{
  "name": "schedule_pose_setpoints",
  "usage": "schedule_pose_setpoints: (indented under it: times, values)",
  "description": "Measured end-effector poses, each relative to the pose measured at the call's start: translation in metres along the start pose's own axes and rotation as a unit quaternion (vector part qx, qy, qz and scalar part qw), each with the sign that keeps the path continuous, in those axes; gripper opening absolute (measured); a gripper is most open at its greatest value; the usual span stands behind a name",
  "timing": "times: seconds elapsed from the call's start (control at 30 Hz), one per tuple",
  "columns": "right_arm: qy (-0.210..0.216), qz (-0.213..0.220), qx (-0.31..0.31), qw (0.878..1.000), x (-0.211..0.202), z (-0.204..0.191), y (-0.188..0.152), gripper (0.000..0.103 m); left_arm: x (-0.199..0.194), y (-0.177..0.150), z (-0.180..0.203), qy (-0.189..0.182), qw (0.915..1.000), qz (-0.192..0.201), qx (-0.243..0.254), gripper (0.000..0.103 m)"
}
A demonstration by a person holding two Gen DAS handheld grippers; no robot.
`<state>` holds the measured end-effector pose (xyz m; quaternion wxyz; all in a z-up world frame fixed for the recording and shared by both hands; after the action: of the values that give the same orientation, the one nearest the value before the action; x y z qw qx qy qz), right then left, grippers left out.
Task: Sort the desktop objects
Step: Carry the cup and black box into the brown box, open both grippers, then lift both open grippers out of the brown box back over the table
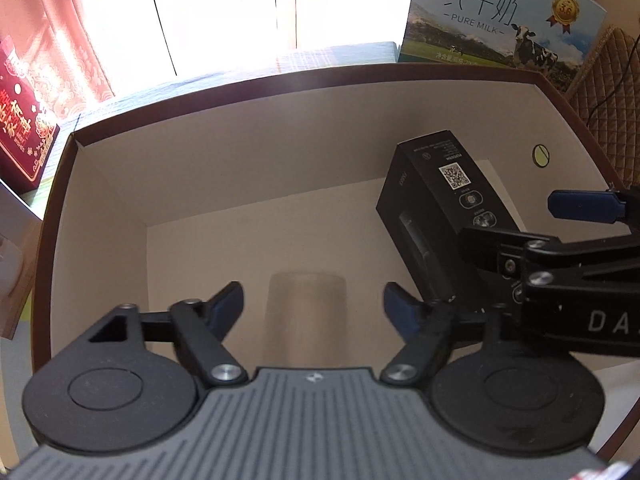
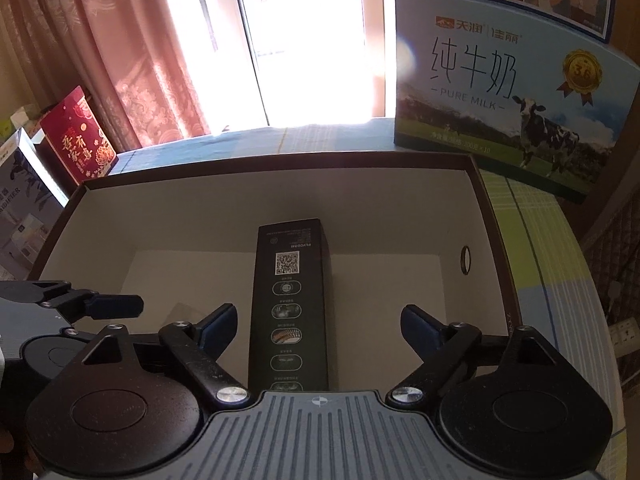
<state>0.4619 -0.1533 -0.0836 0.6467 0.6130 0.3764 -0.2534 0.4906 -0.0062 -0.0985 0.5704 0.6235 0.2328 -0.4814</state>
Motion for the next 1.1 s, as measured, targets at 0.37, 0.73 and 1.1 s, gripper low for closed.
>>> schedule_pose_setpoints:
  times: [0.37,0.73,1.1]
  values:
    - [0.007,0.006,-0.007,1.0,-0.031,-0.002,-0.005,0.096,-0.026,-0.01,-0.001,0.003,1.0,-0.004,-0.005,0.08]
    - [-0.002,0.022,-0.002,1.0,-0.076,-0.006,-0.021,0.101,-0.063,-0.023,-0.002,0.007,0.9998,0.016,-0.011,0.083]
    - [-0.005,0.042,0.003,0.999,-0.119,-0.007,-0.034,0.101,-0.104,-0.044,0.006,0.008,0.9991,0.039,-0.014,0.084]
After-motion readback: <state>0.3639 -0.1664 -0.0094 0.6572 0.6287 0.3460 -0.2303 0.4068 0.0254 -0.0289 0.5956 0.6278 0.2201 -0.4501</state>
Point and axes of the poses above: each gripper's, at about its wrist camera, not at the fingertips, and x roughly the way its jaws point, z to its right, y to its top, the point moved 2 cm from there along x, roughly the way its jaws point, and after that the axes turned 7 degrees about -y, right-handed, at the moved point
